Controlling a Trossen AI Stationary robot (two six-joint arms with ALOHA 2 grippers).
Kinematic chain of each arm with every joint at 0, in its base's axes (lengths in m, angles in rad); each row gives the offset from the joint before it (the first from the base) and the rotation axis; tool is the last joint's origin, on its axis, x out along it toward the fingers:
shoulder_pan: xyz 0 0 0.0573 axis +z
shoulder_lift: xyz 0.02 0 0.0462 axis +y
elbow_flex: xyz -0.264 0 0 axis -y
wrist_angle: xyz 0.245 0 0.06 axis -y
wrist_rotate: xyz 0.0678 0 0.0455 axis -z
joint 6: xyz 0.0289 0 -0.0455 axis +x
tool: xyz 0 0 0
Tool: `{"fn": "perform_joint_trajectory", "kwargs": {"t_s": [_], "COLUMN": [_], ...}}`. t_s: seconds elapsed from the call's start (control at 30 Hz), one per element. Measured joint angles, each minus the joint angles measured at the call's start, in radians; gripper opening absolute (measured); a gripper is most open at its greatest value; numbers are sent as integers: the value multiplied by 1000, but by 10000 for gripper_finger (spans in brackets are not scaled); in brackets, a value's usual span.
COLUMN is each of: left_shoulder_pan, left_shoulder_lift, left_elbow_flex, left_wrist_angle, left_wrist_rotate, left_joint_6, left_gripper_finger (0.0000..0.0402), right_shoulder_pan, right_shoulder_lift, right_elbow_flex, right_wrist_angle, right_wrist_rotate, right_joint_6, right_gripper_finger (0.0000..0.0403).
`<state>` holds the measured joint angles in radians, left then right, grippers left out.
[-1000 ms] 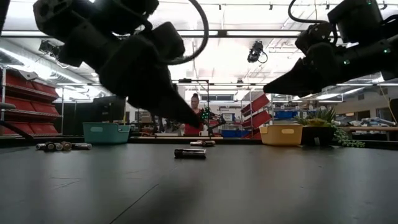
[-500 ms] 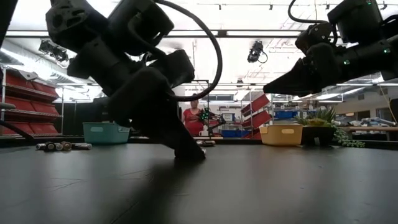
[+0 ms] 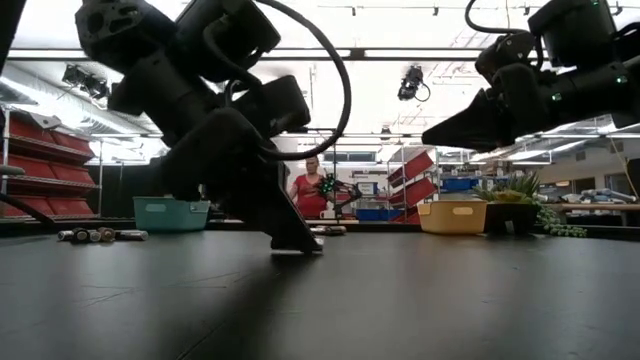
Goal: Sort batteries
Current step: Put the silver battery into the blue bin
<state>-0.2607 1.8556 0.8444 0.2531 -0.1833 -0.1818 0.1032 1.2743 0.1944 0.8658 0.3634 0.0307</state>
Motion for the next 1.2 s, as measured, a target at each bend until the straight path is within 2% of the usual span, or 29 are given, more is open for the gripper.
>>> {"fn": "perform_joint_trajectory", "kwargs": {"t_s": [0.13, 0.4, 0.43, 0.5, 0.6, 0.67, 0.77, 0.9, 1.0, 1.2], "left_shoulder_pan": [20, 26, 28, 38, 74, 111, 180, 286, 366, 526], "left_shoulder_lift": [-79, -259, -283, -336, -426, -475, -534, -578, -597, -599], "left_elbow_flex": [11, 13, 13, 13, 13, 13, 13, 13, 13, 13], "left_wrist_angle": [-67, -288, -332, -464, -720, -911, -1155, -1323, -1321, -1202], "left_wrist_rotate": [-35, -227, -274, -444, -748, -859, -903, -908, -908, -884], "left_joint_6": [23, 43, 41, -20, -233, -398, -587, -657, -603, -355], "left_gripper_finger": [23, 23, 23, 23, 23, 26, 34, 37, 38, 39], "right_shoulder_pan": [0, 1, 1, 2, 2, 2, 6, 13, 13, 13], "right_shoulder_lift": [0, 0, 0, 0, 0, 0, 0, 0, 0, 0], "right_elbow_flex": [0, 0, 0, 0, 0, 0, 0, 0, 0, 0], "right_wrist_angle": [9, 8, 8, 8, 8, 8, 8, 14, 19, 21], "right_wrist_rotate": [0, 0, 0, 0, 0, 0, 0, 0, 0, 0], "right_joint_6": [-4, -5, -5, -5, -5, -5, -8, -17, -25, -25], "right_gripper_finger": [122, 122, 122, 122, 122, 122, 122, 122, 122, 122]}}
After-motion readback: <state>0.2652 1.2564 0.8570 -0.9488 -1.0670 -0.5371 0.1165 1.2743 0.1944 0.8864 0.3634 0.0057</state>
